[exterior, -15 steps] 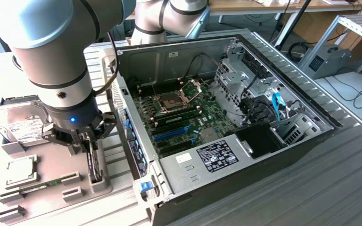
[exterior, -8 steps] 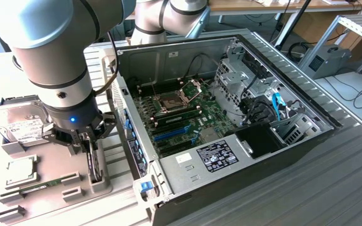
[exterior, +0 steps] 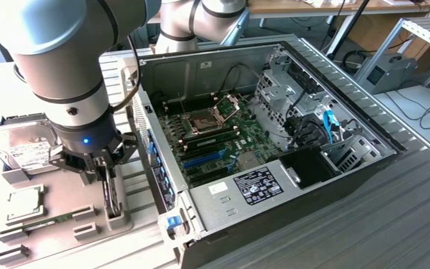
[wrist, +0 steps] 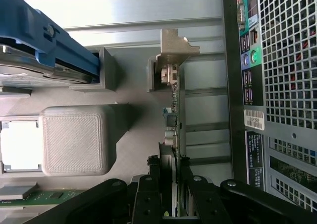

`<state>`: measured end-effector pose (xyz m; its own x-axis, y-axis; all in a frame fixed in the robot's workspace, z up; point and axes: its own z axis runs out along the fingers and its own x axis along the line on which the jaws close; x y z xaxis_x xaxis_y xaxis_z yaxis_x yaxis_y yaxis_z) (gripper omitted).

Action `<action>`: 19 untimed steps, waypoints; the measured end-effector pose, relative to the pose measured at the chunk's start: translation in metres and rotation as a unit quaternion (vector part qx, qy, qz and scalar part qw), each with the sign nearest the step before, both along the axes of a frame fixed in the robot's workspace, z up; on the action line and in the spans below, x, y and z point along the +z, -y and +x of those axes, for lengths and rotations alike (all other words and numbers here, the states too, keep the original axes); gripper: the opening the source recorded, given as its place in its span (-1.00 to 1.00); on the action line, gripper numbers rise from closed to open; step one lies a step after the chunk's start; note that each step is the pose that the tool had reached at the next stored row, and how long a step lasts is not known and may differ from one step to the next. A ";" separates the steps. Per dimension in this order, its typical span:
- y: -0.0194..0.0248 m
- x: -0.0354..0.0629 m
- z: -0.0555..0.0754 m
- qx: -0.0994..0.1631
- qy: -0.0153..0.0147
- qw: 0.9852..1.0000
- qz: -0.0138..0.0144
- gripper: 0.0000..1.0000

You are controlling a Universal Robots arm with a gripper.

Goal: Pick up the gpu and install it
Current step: 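Pick up the gpu and move the gpu toward the slot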

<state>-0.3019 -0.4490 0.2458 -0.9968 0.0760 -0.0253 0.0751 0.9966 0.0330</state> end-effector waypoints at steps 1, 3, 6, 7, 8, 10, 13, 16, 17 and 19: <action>0.0000 0.0005 0.000 0.000 0.000 1.000 0.000 -0.48; 0.0000 0.0018 0.000 0.000 0.000 1.000 0.000 -0.48; 0.0000 0.0034 0.000 0.000 0.000 1.000 0.000 -0.48; 0.0000 0.0041 0.000 0.000 0.000 1.000 0.000 -0.48; 0.0000 0.0048 0.000 0.000 0.000 1.000 0.000 -0.48; 0.0000 0.0058 0.000 0.000 0.000 1.000 0.000 -0.48; 0.0000 0.0075 0.000 0.000 0.000 1.000 0.000 -0.48; 0.0000 0.0093 0.000 0.000 0.000 1.000 0.000 -0.48; 0.0000 0.0099 0.000 0.000 0.000 1.000 0.000 -0.48; 0.0000 0.0113 0.000 0.000 0.000 1.000 0.000 -0.48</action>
<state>-0.3019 -0.4490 0.2571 -0.9968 0.0759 -0.0253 0.0751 0.9966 0.0330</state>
